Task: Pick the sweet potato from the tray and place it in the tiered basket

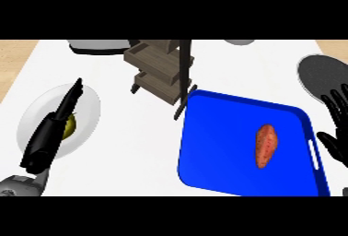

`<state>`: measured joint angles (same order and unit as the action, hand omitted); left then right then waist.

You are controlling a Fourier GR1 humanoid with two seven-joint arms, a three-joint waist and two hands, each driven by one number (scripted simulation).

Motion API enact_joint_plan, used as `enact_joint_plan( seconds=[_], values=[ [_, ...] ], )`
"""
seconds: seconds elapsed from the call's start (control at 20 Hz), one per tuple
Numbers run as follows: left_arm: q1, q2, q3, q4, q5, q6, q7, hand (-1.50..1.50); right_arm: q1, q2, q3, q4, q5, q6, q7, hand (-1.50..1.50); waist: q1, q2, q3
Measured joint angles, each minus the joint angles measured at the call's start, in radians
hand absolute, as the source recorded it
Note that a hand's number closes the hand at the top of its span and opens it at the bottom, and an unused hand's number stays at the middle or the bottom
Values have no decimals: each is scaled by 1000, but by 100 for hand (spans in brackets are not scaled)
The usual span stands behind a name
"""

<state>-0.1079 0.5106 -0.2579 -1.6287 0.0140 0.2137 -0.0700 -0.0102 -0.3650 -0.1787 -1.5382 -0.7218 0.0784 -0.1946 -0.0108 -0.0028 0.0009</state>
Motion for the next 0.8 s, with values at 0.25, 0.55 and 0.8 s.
enact_joint_plan(
  seconds=[0.25, 0.55, 0.8],
  values=[
    [15, -7, -8, -5, -19, 11, 0, 0, 112, -238, 21, -46, 117, 88, 144, -150, -10, -2, -3],
    [28, -3, 3, -22, -23, 6, 10, 0, 233, -448, 2, -167, 204, 135, 314, -150, -13, -3, -4],
    [27, -15, 17, -13, -32, -14, -4, 0, 299, -483, -9, -351, 233, 77, 504, -150, -6, -1, -3]
  ],
)
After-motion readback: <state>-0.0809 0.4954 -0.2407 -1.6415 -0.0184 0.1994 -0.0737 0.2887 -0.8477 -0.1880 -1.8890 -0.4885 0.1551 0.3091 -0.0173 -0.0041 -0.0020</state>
